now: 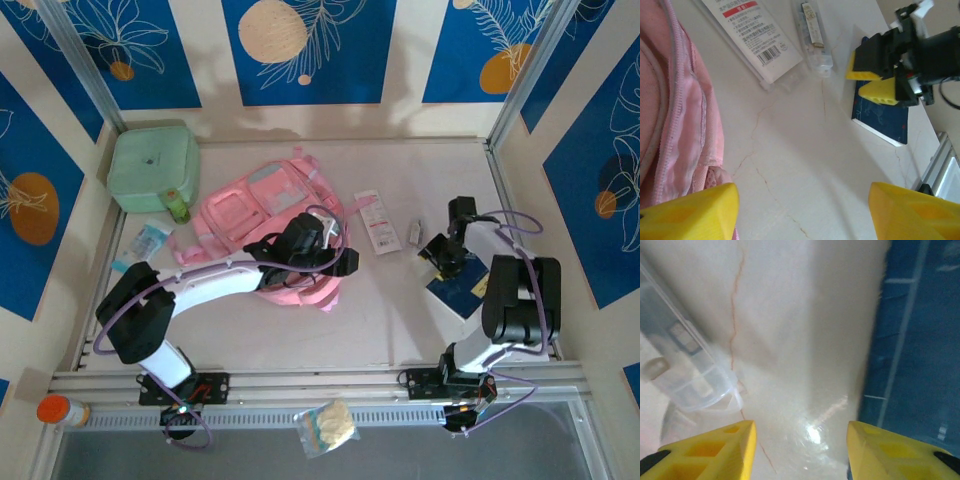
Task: Pack the student bag
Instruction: Move the book to the middle-right of the table.
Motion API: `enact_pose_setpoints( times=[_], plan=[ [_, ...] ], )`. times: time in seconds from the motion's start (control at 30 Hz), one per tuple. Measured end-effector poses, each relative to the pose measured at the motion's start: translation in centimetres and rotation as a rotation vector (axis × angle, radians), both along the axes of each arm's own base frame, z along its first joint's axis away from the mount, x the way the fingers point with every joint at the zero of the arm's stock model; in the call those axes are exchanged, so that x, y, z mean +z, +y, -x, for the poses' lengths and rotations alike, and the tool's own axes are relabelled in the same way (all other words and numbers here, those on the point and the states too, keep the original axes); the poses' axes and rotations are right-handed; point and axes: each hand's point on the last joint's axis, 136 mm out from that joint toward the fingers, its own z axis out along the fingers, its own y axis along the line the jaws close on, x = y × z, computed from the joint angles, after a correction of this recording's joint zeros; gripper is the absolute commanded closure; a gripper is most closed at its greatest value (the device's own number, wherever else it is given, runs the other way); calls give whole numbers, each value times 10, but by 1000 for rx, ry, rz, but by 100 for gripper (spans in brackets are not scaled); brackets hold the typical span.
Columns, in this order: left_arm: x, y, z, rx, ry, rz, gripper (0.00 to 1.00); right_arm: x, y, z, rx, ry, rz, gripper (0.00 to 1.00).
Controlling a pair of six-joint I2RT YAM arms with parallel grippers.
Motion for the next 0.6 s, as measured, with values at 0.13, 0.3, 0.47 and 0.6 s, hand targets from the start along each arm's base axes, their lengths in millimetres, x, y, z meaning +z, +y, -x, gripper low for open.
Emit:
enact_pose_setpoints(
  times=[0.13,0.3,0.47,0.6],
  plan=[
    [1,-9,6,-22,-2,6,31,31,-43,-3,-110,-107,57,46],
    [-1,-33,11,-64,5,19,31,55,-108,1,-284,-157,164,39],
    [-3,-55,15,-103,10,30,30,52,-145,17,-384,-121,217,33],
    [-5,-63,15,-118,14,34,29,38,-164,24,-431,-52,223,31]
  ],
)
